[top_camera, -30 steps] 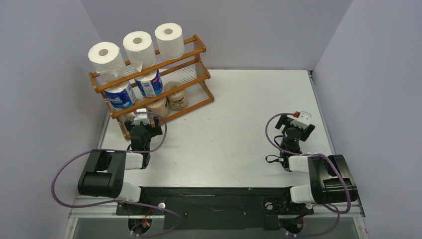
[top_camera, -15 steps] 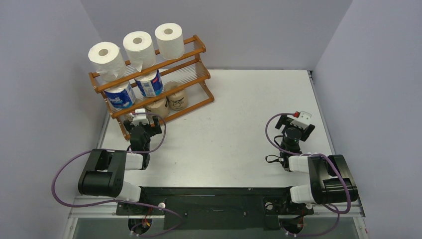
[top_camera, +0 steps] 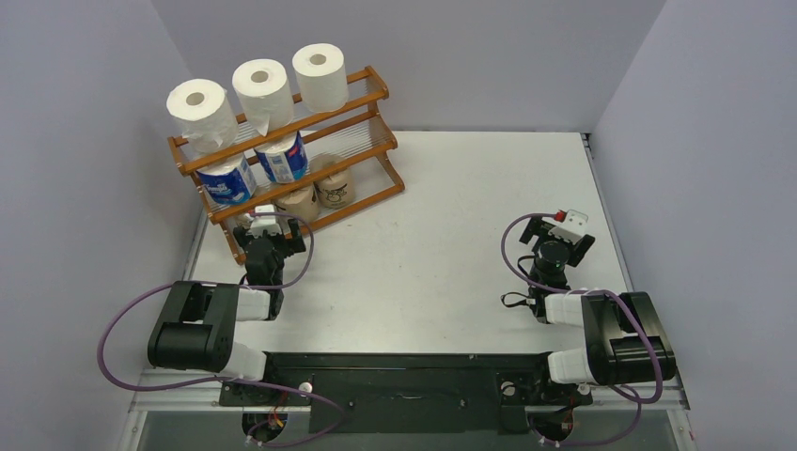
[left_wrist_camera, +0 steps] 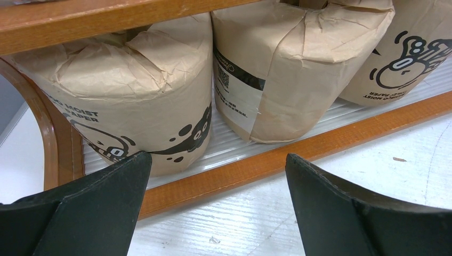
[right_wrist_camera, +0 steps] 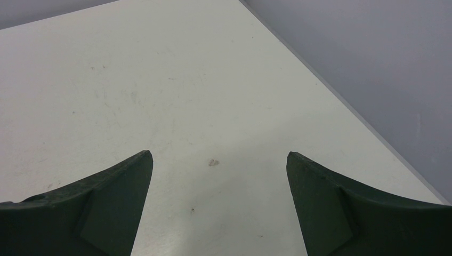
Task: Place and organize the paper towels onto the shelf
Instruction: Reset both arms
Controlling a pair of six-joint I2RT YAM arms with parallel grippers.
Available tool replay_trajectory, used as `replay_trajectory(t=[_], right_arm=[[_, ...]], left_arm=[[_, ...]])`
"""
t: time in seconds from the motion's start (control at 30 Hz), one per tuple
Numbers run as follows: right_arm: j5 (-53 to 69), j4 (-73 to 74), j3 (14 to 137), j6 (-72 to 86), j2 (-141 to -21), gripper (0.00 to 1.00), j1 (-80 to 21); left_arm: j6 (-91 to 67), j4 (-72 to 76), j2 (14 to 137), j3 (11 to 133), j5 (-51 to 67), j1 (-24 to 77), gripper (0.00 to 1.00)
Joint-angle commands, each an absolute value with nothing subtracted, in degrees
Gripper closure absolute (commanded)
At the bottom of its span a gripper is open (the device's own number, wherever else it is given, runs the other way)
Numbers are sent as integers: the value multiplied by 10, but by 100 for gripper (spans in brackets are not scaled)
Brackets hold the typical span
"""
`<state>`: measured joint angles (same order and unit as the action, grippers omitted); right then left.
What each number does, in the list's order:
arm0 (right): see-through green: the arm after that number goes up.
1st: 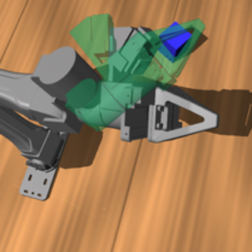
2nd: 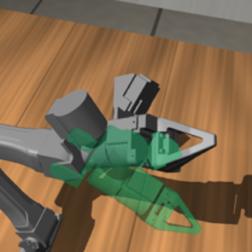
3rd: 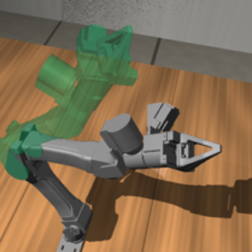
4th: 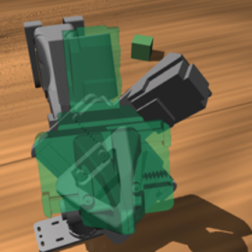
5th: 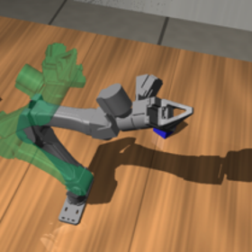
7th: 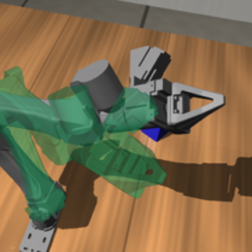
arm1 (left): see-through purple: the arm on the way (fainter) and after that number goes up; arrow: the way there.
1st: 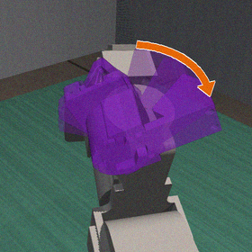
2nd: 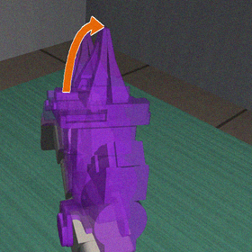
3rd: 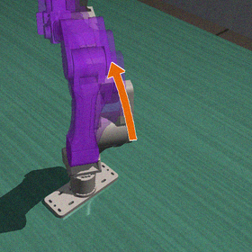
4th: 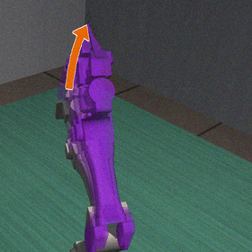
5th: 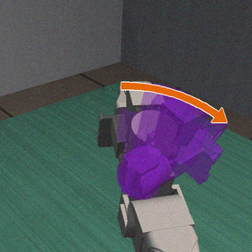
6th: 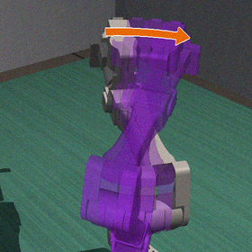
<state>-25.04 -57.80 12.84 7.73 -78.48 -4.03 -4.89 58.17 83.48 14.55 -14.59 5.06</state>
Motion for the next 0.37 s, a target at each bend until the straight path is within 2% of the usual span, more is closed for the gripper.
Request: replay_trajectory(t=[0.0, 0.33], right_arm=[[-243, -599, 143, 83, -784, 9, -36], [-243, -599, 142, 83, -784, 8, -36]], left_arm=[[-53, 620, 839, 149, -145, 46, 4], [-53, 620, 839, 148, -144, 45, 4]])
